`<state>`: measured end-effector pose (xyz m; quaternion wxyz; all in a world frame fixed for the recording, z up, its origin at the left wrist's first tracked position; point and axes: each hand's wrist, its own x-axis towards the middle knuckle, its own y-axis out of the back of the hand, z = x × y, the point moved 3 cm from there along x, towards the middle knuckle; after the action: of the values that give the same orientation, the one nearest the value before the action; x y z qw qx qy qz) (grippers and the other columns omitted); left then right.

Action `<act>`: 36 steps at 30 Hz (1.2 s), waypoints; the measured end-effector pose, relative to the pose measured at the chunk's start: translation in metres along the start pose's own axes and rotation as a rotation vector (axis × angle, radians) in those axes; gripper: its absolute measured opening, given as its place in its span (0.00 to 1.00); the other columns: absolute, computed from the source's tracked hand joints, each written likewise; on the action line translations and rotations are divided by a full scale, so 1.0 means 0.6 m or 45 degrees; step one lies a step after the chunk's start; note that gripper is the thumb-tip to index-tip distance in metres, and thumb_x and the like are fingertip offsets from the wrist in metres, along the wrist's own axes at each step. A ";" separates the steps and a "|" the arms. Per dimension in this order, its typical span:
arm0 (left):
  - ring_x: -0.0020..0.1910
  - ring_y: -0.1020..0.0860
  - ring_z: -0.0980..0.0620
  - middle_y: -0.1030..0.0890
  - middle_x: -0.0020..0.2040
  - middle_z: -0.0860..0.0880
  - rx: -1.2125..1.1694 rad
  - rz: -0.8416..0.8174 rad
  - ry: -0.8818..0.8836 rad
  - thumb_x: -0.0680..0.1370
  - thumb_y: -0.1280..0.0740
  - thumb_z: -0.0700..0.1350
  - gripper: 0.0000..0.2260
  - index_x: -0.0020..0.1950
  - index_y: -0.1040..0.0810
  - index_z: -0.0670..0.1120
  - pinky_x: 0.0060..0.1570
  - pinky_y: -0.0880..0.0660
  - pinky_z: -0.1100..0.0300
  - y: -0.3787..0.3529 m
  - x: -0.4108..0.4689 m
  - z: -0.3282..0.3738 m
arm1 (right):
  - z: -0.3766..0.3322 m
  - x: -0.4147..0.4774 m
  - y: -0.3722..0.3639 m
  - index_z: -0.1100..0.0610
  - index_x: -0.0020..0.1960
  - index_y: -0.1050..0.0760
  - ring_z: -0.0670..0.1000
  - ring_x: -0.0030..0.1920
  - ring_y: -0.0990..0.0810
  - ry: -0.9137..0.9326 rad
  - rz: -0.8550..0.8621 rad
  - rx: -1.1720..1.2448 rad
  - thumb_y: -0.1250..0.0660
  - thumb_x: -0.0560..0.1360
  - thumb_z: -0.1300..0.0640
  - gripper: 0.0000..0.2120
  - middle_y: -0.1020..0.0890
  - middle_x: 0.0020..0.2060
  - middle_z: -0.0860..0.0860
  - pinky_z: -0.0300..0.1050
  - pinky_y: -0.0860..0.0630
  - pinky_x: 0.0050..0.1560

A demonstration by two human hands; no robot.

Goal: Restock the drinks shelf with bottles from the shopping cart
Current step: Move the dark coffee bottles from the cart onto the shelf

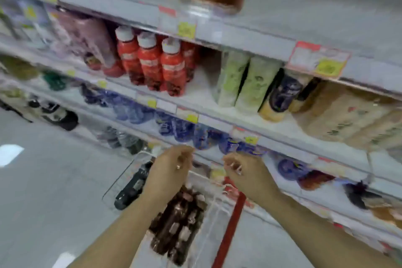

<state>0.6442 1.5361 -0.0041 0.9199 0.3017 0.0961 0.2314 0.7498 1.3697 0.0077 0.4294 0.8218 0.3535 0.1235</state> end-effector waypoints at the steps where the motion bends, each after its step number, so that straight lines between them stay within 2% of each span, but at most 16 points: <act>1: 0.47 0.21 0.52 0.19 0.48 0.52 -0.007 -0.022 0.139 0.78 0.36 0.40 0.10 0.57 0.22 0.49 0.49 0.23 0.56 0.008 -0.006 -0.056 | 0.000 0.016 -0.048 0.54 0.49 0.21 0.51 0.44 0.20 -0.023 -0.086 -0.027 0.37 0.74 0.55 0.08 0.18 0.44 0.50 0.46 0.23 0.45; 4: 0.45 0.19 0.49 0.18 0.49 0.51 0.033 -0.049 0.431 0.78 0.37 0.42 0.11 0.59 0.23 0.50 0.47 0.23 0.55 0.024 -0.031 -0.197 | 0.002 0.052 -0.176 0.58 0.56 0.23 0.55 0.55 0.23 -0.087 -0.339 -0.113 0.37 0.75 0.57 0.12 0.21 0.55 0.53 0.50 0.27 0.54; 7: 0.45 0.20 0.51 0.19 0.52 0.51 0.125 -0.050 0.555 0.78 0.38 0.42 0.11 0.59 0.22 0.50 0.45 0.26 0.60 0.030 -0.050 -0.302 | 0.030 0.078 -0.279 0.55 0.65 0.28 0.55 0.62 0.27 -0.221 -0.556 -0.168 0.36 0.76 0.55 0.18 0.26 0.63 0.54 0.49 0.29 0.61; 9: 0.47 0.20 0.50 0.19 0.54 0.49 0.144 -0.074 0.655 0.78 0.38 0.41 0.13 0.60 0.23 0.49 0.48 0.25 0.57 0.025 -0.056 -0.365 | 0.056 0.089 -0.334 0.55 0.63 0.27 0.56 0.61 0.25 -0.307 -0.627 -0.130 0.36 0.76 0.52 0.17 0.24 0.61 0.54 0.49 0.28 0.60; 11: 0.54 0.22 0.47 0.21 0.58 0.47 0.156 -0.098 0.722 0.77 0.37 0.41 0.14 0.63 0.25 0.47 0.54 0.25 0.54 0.012 -0.057 -0.427 | 0.082 0.095 -0.383 0.54 0.60 0.27 0.57 0.59 0.24 -0.415 -0.666 -0.068 0.36 0.76 0.51 0.14 0.23 0.58 0.52 0.46 0.29 0.54; 13: 0.58 0.25 0.45 0.25 0.60 0.46 0.182 -0.121 0.741 0.76 0.36 0.43 0.17 0.65 0.27 0.47 0.57 0.27 0.52 -0.005 -0.050 -0.473 | 0.106 0.095 -0.421 0.55 0.68 0.33 0.56 0.62 0.26 -0.542 -0.707 -0.062 0.35 0.76 0.52 0.22 0.25 0.63 0.53 0.42 0.31 0.53; 15: 0.61 0.29 0.43 0.27 0.62 0.45 0.245 -0.131 0.763 0.75 0.34 0.45 0.21 0.68 0.31 0.48 0.59 0.29 0.50 -0.020 -0.039 -0.509 | 0.129 0.092 -0.455 0.56 0.70 0.36 0.57 0.64 0.27 -0.615 -0.687 -0.073 0.32 0.74 0.52 0.27 0.27 0.66 0.55 0.45 0.30 0.59; 17: 0.63 0.32 0.42 0.29 0.65 0.44 0.306 -0.113 0.757 0.75 0.33 0.46 0.24 0.70 0.33 0.48 0.61 0.31 0.47 -0.031 -0.023 -0.534 | 0.147 0.089 -0.482 0.54 0.71 0.38 0.58 0.65 0.28 -0.667 -0.638 -0.130 0.32 0.73 0.47 0.31 0.27 0.67 0.55 0.52 0.30 0.63; 21: 0.62 0.29 0.43 0.28 0.65 0.44 0.293 -0.135 0.743 0.74 0.33 0.48 0.27 0.71 0.36 0.47 0.60 0.30 0.49 -0.044 0.010 -0.556 | 0.150 0.099 -0.518 0.52 0.72 0.39 0.56 0.67 0.30 -0.715 -0.574 -0.154 0.37 0.72 0.37 0.34 0.29 0.68 0.51 0.56 0.33 0.65; 24: 0.61 0.27 0.43 0.27 0.64 0.45 0.336 -0.186 0.765 0.74 0.32 0.49 0.29 0.72 0.39 0.49 0.57 0.28 0.49 -0.050 0.021 -0.567 | 0.139 0.116 -0.541 0.51 0.71 0.38 0.56 0.68 0.32 -0.729 -0.548 -0.122 0.41 0.67 0.28 0.40 0.30 0.69 0.52 0.58 0.34 0.66; 29: 0.56 0.25 0.42 0.24 0.59 0.45 0.431 -0.225 0.795 0.73 0.31 0.48 0.30 0.72 0.40 0.50 0.54 0.26 0.46 -0.057 0.030 -0.579 | 0.123 0.139 -0.569 0.55 0.68 0.33 0.59 0.69 0.34 -0.875 -0.508 -0.155 0.40 0.61 0.24 0.46 0.28 0.67 0.55 0.60 0.40 0.69; 31: 0.55 0.25 0.43 0.24 0.58 0.45 0.429 -0.221 0.809 0.72 0.31 0.48 0.30 0.71 0.39 0.51 0.54 0.26 0.45 -0.057 0.030 -0.581 | 0.124 0.144 -0.573 0.55 0.64 0.30 0.60 0.69 0.34 -0.932 -0.532 -0.190 0.39 0.60 0.23 0.45 0.27 0.65 0.56 0.61 0.42 0.69; 33: 0.56 0.25 0.43 0.24 0.58 0.45 0.387 -0.194 0.824 0.72 0.31 0.48 0.29 0.70 0.38 0.51 0.55 0.27 0.44 -0.054 0.024 -0.579 | 0.124 0.147 -0.570 0.51 0.55 0.26 0.60 0.66 0.32 -0.975 -0.470 -0.081 0.35 0.58 0.25 0.37 0.23 0.60 0.54 0.61 0.42 0.68; 34: 0.56 0.26 0.43 0.24 0.58 0.46 0.370 -0.176 0.827 0.72 0.30 0.49 0.29 0.70 0.37 0.51 0.55 0.27 0.44 -0.052 0.018 -0.577 | 0.120 0.146 -0.563 0.49 0.51 0.25 0.60 0.64 0.29 -0.963 -0.412 -0.018 0.34 0.57 0.25 0.33 0.21 0.56 0.53 0.60 0.40 0.68; 36: 0.57 0.26 0.43 0.24 0.59 0.47 0.350 -0.133 0.814 0.71 0.30 0.49 0.28 0.69 0.35 0.51 0.54 0.27 0.45 -0.047 0.001 -0.565 | 0.111 0.139 -0.546 0.49 0.47 0.25 0.58 0.57 0.24 -0.891 -0.285 0.116 0.33 0.54 0.26 0.32 0.19 0.48 0.50 0.56 0.31 0.63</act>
<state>0.5478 1.6895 -0.2923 0.8047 0.3299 0.4246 0.2517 0.6877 1.5107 -0.3007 0.4981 0.7889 0.2781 -0.2285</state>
